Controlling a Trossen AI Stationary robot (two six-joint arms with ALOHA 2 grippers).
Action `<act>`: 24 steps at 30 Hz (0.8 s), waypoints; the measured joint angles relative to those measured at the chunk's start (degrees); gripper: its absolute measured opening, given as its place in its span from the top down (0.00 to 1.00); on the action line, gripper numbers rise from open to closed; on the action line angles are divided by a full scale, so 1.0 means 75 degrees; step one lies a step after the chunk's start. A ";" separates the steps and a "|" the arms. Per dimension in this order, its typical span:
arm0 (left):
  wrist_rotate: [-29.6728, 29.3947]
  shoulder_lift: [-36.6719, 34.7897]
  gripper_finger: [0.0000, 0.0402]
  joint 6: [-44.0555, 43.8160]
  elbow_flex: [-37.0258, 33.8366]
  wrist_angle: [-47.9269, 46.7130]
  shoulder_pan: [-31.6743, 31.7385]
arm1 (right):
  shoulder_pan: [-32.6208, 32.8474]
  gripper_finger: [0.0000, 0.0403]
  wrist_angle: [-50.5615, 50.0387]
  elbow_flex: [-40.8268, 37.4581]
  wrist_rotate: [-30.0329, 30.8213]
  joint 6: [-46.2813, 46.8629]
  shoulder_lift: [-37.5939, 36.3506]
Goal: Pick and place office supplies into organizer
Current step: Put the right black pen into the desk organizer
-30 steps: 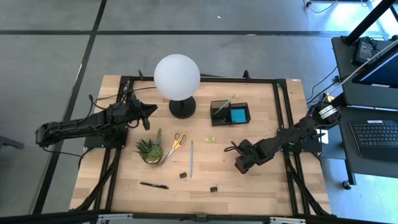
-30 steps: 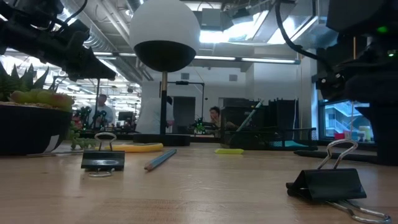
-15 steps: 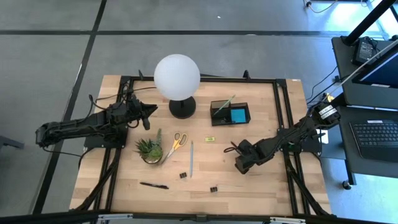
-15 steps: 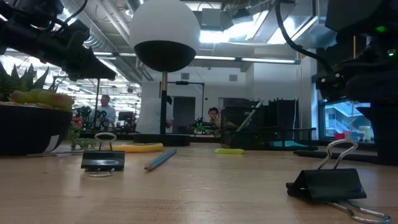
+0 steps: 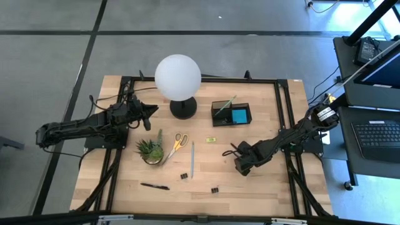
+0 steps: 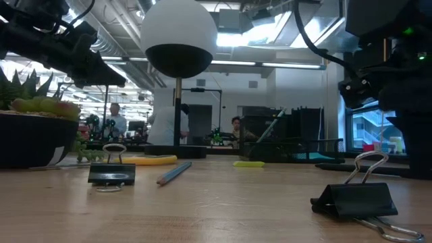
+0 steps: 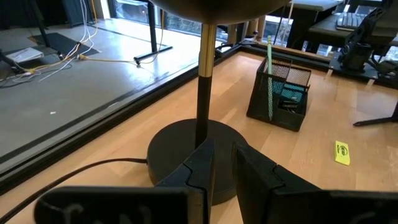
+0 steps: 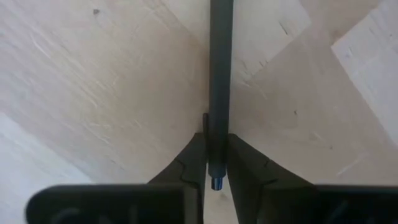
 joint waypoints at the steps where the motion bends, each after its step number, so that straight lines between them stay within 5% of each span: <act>1: 0.0001 0.0000 0.88 0.0000 0.0000 0.0003 0.0000 | 0.0002 0.87 0.0000 0.0002 0.0000 -0.0008 -0.0003; 24: 0.0003 0.0000 0.88 -0.0003 0.0000 0.0003 0.0000 | 0.0003 0.88 0.0108 0.0044 0.0003 -0.0196 -0.0038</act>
